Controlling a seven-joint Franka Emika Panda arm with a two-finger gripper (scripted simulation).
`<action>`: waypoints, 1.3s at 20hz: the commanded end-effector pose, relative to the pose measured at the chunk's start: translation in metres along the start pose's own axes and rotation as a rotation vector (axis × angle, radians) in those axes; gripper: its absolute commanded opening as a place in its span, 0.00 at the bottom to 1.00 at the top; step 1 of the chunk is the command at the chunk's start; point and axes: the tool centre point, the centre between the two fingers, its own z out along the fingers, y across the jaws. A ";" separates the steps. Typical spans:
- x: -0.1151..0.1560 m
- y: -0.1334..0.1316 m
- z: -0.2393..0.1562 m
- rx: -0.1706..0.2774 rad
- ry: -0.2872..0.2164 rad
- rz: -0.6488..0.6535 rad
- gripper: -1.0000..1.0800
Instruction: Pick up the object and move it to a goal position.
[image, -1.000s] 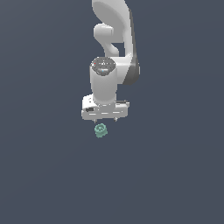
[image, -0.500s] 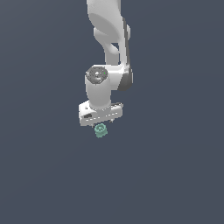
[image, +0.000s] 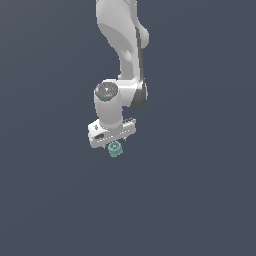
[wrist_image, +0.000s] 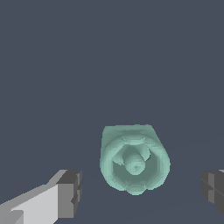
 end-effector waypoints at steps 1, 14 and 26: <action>-0.001 0.001 0.003 0.001 0.002 -0.018 0.96; -0.002 0.001 0.028 0.001 0.003 -0.026 0.96; -0.002 0.001 0.054 0.001 0.003 -0.028 0.00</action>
